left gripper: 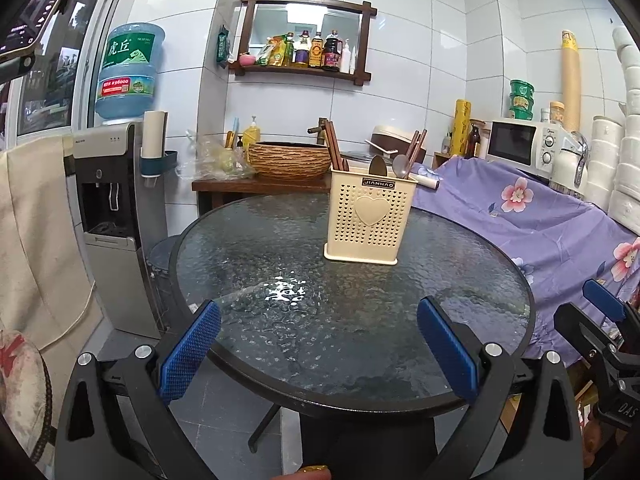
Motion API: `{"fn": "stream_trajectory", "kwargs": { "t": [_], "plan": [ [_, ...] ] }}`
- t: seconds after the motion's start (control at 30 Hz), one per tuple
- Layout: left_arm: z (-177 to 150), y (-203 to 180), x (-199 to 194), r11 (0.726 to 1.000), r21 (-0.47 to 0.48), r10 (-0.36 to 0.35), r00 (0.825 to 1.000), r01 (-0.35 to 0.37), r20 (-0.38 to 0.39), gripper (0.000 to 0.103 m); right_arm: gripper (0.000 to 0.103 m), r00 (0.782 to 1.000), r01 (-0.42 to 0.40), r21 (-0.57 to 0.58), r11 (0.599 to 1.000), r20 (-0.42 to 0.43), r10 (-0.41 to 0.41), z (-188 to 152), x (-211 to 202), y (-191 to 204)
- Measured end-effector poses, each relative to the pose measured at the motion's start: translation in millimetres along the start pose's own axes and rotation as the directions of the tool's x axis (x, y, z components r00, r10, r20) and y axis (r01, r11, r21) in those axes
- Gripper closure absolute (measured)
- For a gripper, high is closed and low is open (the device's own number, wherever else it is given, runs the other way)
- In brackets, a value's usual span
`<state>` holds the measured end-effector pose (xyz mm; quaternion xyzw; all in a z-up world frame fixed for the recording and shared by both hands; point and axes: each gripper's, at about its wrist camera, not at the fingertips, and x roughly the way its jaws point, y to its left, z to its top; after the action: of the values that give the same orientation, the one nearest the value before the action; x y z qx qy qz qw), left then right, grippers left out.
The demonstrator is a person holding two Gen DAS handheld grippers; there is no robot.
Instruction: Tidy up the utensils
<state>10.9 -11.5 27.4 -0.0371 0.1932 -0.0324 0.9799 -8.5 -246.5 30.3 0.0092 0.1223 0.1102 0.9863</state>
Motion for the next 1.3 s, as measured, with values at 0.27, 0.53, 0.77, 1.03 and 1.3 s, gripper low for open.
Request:
{"fn": "stream_trajectory", "kwargs": {
  "t": [0.27,0.53,0.77,1.03,1.3],
  "plan": [
    [-0.9,-3.8,1.8,1.0,0.019,0.02,1.0,-0.019,-0.01,0.006,0.006,1.0,-0.002,-0.006,1.0,-0.004,0.002,1.3,1.0,0.4],
    [-1.9,-4.7,0.9,0.999,0.022,0.033,0.999,-0.032,-0.012,0.006,0.006,1.0,-0.005,-0.009,1.0,-0.009,0.004,0.7,3.6,2.1],
    [-2.2,-5.3,1.6,0.999,0.027,0.035,0.999,-0.034,-0.019,0.006,0.006,1.0,-0.005,-0.009,1.0,-0.01,0.005,0.2,3.9,1.9],
    [-2.5,-6.6,1.9,0.999,0.033,0.034,0.999,-0.033,-0.023,0.006,0.006,1.0,-0.009,-0.01,1.0,-0.013,0.009,-1.3,4.6,1.5],
    [-3.1,-6.9,2.3,0.999,0.034,0.03,0.999,-0.029,-0.027,0.006,0.006,1.0,-0.011,-0.011,1.0,-0.015,0.011,-2.4,5.3,1.8]
  ]
}}
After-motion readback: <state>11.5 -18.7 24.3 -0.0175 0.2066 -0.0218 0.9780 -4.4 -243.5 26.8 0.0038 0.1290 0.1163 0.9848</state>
